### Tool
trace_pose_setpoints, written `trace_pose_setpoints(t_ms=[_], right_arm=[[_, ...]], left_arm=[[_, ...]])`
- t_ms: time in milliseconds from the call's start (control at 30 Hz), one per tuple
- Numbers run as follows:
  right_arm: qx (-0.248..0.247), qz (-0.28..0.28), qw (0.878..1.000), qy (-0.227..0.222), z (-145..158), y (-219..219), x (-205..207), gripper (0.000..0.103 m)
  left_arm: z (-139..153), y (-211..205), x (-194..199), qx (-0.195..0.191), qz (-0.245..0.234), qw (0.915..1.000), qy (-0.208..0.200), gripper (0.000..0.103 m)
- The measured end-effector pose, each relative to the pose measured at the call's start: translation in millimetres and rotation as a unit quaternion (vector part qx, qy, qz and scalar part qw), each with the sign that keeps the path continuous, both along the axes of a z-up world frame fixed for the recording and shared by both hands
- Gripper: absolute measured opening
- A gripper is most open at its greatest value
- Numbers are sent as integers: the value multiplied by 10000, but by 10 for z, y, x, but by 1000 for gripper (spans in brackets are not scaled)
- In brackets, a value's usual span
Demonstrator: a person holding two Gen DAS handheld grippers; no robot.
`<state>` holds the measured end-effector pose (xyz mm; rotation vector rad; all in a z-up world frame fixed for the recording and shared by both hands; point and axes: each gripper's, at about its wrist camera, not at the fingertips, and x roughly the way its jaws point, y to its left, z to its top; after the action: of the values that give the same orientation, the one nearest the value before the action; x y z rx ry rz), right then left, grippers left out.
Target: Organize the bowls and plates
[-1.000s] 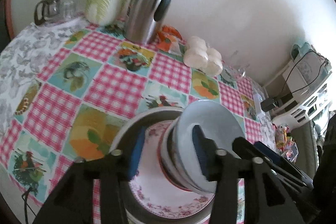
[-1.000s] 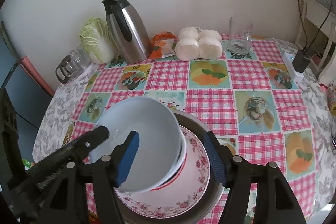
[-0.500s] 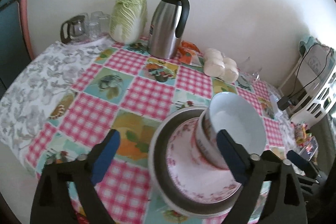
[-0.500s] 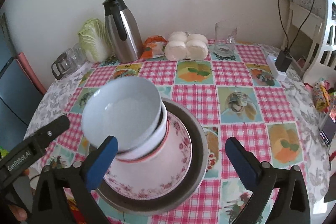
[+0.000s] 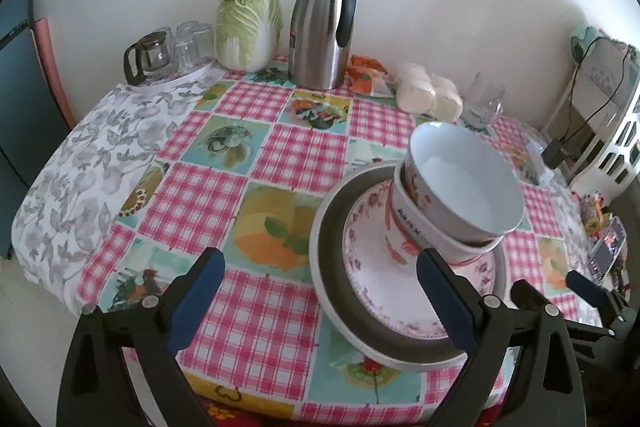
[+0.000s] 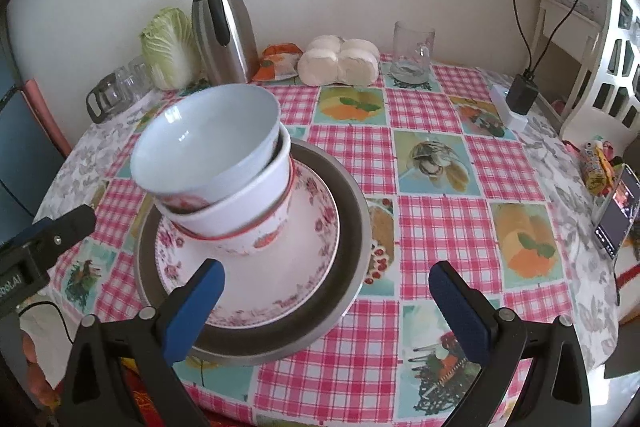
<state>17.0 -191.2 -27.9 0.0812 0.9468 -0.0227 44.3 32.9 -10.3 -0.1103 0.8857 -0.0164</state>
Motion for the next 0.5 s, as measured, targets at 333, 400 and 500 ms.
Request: trace_pose_setpoints(t_ms=[333, 400, 500], right_arm=[[13, -104, 9999, 27, -20, -61, -117, 103], [32, -131, 9999, 38, -23, -77, -140, 103], [47, -182, 9998, 72, -38, -106, -173, 103]], left_arm=[[-50, -138, -91, 233, -195, 9991, 302, 97], [-83, -155, -94, 207, -238, 9986, 427, 97], [-122, -164, -109, 185, -225, 9981, 546, 97]])
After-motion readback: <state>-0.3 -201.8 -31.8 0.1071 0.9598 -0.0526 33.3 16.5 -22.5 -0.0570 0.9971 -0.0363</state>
